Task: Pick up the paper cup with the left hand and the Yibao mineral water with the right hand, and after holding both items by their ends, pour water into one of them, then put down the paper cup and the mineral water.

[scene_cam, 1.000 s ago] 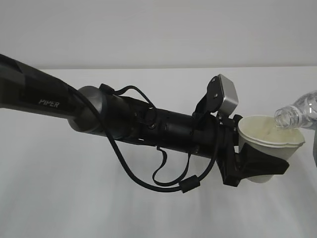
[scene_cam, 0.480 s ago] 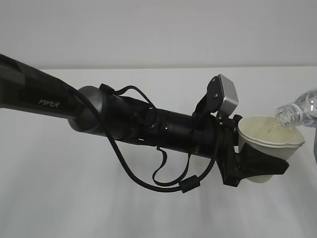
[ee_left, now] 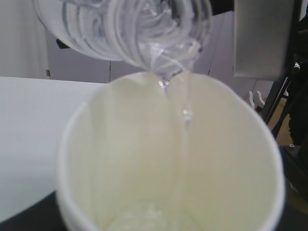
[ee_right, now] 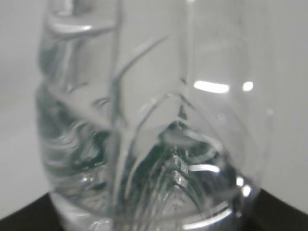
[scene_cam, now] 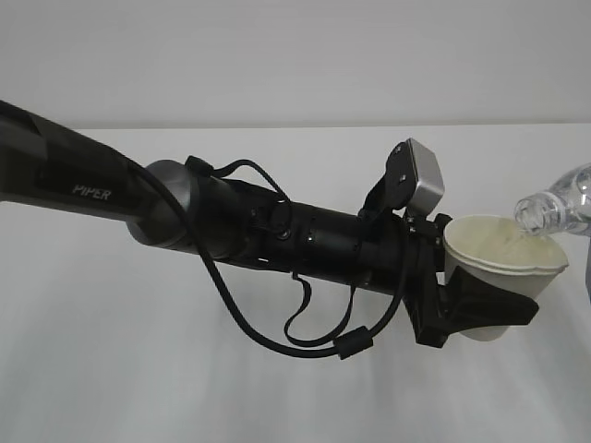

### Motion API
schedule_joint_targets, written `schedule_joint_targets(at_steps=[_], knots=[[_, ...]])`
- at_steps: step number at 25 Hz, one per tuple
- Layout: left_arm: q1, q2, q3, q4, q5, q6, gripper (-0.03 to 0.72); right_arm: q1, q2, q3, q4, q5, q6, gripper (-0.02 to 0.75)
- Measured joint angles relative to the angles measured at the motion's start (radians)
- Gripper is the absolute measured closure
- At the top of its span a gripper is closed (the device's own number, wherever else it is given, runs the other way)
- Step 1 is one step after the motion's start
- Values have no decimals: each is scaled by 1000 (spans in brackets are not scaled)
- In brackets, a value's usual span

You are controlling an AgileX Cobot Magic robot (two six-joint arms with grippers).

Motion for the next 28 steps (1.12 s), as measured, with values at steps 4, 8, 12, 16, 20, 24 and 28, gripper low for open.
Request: schedule_joint_targets(at_steps=[4, 8, 12, 16, 20, 24, 28], knots=[[0, 0, 0, 0, 0, -2, 249, 0, 0, 0, 0, -1, -5, 293], [0, 0, 0, 0, 0, -3, 249, 0, 0, 0, 0, -1, -18, 293], [0, 0, 0, 0, 0, -3, 249, 0, 0, 0, 4, -7, -20, 293], [0, 0, 0, 0, 0, -4, 249, 0, 0, 0, 4, -7, -22, 293], [0, 0, 0, 0, 0, -6, 249, 0, 0, 0, 7, -7, -22, 293], [0, 0, 0, 0, 0, -8, 249, 0, 0, 0, 9, -7, -22, 293], [0, 0, 0, 2, 0, -10, 249, 0, 0, 0, 11, -10, -22, 293]])
